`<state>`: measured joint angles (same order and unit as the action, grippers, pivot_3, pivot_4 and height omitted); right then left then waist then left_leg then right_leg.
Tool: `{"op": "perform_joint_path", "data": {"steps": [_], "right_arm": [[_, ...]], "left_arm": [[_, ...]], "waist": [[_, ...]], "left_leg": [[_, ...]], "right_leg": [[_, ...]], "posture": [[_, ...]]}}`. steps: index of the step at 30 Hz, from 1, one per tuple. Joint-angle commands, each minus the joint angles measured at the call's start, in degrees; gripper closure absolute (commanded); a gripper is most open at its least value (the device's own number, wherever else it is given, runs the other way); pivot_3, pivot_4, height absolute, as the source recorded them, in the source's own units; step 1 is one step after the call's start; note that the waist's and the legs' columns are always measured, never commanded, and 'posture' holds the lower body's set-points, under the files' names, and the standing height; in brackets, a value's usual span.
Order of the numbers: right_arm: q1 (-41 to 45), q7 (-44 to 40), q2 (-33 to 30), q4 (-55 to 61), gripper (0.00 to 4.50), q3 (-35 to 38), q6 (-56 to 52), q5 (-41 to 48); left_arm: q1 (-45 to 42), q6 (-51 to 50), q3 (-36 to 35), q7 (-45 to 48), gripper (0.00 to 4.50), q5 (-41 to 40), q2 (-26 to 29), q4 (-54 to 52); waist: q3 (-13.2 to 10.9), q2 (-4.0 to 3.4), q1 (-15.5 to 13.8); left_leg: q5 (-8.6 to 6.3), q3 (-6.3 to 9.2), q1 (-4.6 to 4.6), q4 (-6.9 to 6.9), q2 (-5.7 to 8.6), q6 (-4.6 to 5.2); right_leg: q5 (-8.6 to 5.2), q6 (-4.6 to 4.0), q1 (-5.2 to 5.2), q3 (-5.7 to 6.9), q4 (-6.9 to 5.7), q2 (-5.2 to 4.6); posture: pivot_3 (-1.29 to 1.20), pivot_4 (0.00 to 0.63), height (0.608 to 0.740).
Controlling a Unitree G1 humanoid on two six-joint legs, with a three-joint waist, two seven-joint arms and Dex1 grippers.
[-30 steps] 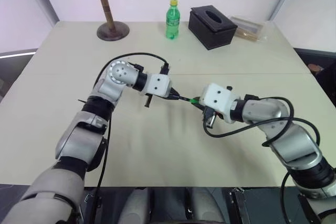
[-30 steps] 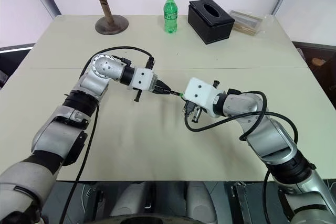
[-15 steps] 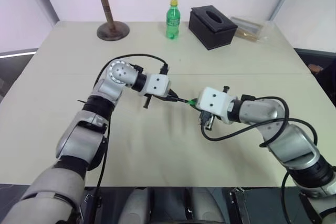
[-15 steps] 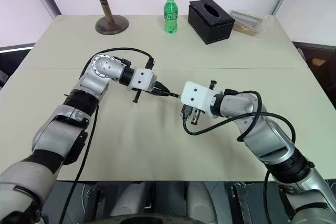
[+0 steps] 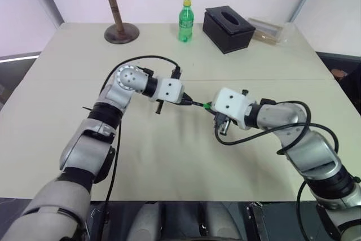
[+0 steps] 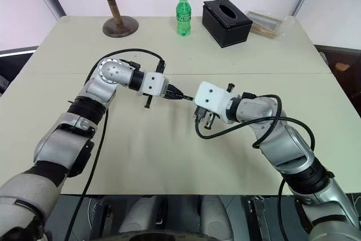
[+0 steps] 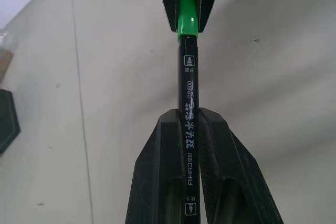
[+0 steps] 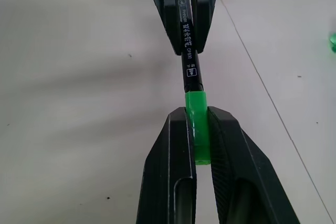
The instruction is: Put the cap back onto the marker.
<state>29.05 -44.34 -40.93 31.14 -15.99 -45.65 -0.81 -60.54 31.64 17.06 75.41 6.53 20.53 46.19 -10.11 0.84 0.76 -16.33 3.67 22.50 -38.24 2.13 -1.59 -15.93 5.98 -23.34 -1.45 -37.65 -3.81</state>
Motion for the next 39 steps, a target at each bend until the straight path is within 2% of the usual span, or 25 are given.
{"op": "perform_joint_path", "data": {"steps": [1, 12, 22, 39], "right_arm": [[1.9, -0.2, 1.8, 1.4, 4.47, 0.4, 0.7, 1.8], [1.6, -2.6, 2.3, 2.8, 4.47, -0.2, -0.6, 3.2], [2.4, -0.9, 3.0, 0.6, 4.47, -1.0, -1.7, 1.7], [4.4, -1.3, 2.1, -1.8, 4.47, -4.5, -0.8, -2.1]], "left_arm": [[-0.6, 3.4, 0.3, -0.7, 4.50, -2.5, -3.1, -3.5], [-1.2, 7.3, -0.4, 1.1, 4.50, -4.8, -4.2, -1.8], [-3.4, 11.1, 1.0, -6.0, 4.50, 1.9, -3.9, 2.4], [-2.6, 10.8, 2.1, -6.3, 4.50, 2.1, -4.5, 1.9]], "waist": [[0.0, 0.00, 0.0], [0.0, 0.00, 0.0], [0.0, 0.00, 0.0], [0.0, 0.00, 0.0]], "left_leg": [[0.00, 0.00, 0.00, 0.00, 0.00, 0.00], [0.00, 0.00, 0.00, 0.00, 0.01, 0.00], [0.00, -0.01, 0.00, 0.00, 0.02, 0.00], [0.00, -0.01, 0.01, 0.00, 0.03, 0.00]], "right_leg": [[0.00, 0.00, 0.00, 0.00, 0.00, 0.00], [0.00, 0.00, 0.00, 0.00, 0.00, 0.00], [0.00, 0.00, 0.00, 0.00, 0.00, 0.00], [0.00, 0.00, -0.02, 0.00, 0.00, 0.01]], "posture": [[0.00, 0.150, 0.740], [0.00, 0.150, 0.740], [0.00, 0.150, 0.740], [0.00, 0.150, 0.740]]}}
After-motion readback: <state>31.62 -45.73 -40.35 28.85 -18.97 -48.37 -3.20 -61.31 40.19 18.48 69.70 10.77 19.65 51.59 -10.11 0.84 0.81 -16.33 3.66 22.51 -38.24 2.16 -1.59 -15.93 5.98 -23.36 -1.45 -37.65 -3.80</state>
